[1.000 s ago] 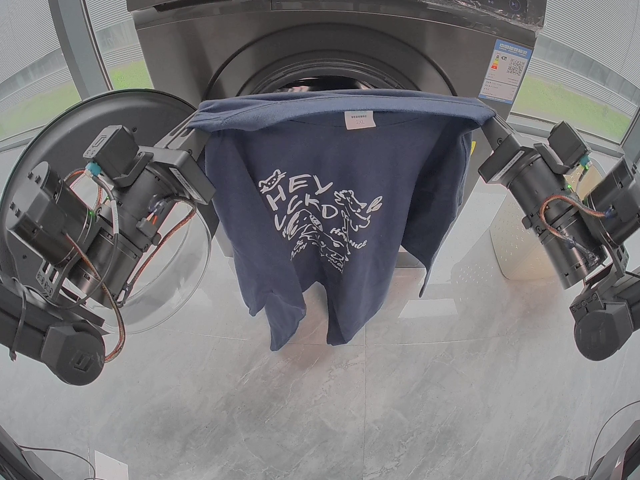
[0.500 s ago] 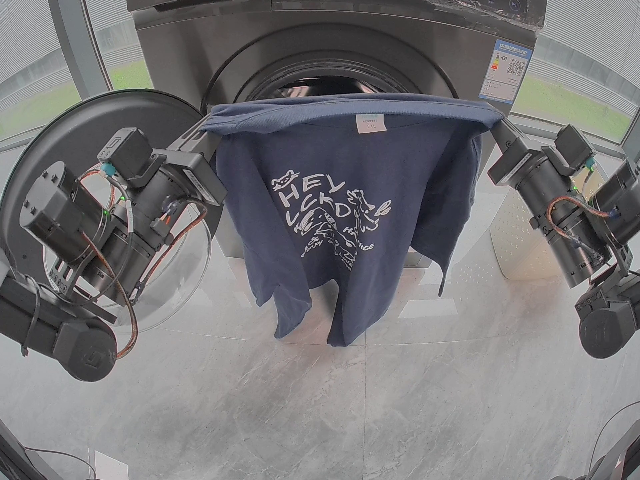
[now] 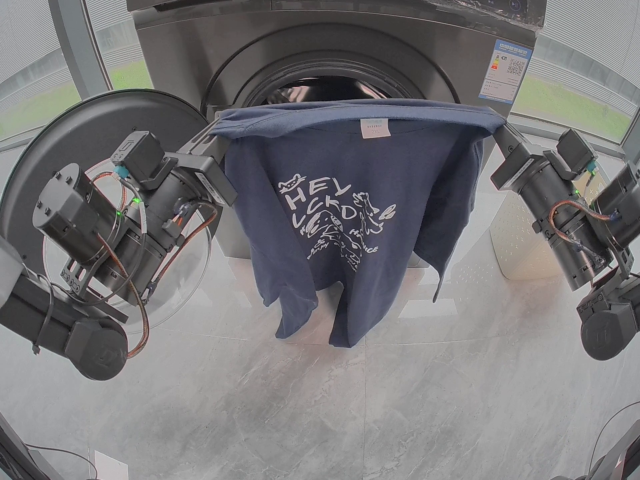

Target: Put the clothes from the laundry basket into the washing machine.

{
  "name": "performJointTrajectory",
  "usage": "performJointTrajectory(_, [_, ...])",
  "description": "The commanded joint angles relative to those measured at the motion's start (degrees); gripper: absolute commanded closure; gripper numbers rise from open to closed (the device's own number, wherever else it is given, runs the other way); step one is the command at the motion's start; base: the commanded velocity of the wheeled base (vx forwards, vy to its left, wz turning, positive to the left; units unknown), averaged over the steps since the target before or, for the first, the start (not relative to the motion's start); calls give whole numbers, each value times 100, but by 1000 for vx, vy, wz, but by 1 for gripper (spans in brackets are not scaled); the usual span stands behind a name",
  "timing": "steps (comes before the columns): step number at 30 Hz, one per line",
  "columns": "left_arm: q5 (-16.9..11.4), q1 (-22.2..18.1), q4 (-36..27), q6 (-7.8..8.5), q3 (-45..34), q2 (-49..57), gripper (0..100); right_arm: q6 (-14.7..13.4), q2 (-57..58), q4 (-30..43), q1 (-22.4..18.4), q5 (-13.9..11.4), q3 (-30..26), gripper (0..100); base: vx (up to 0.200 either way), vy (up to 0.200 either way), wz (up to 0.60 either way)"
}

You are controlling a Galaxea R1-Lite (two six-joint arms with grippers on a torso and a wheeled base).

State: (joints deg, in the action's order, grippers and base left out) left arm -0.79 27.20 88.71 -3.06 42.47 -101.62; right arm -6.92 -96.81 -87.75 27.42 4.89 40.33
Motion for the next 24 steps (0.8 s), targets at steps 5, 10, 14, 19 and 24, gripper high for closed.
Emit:
performJointTrajectory(5, [62,462,-126,7,323,-174,100,-46,-313,-49,194,3,-104,100,0,0,0])
performJointTrajectory(10, [62,576,-398,-2,833,-279,100,-72,-708,-58,299,-32,-350,100,0,0,0])
performJointTrajectory(14, [62,646,-724,-2,1193,-314,100,-107,-1121,-58,572,-49,-473,0,0,0,0])
performJointTrajectory(19, [70,805,-812,-2,1299,-341,100,-81,-1640,-58,695,-225,-596,0,0,0,0])
performJointTrajectory(24, [70,840,-812,7,1299,-341,100,-99,-2026,-58,923,-243,-631,0,0,0,0])
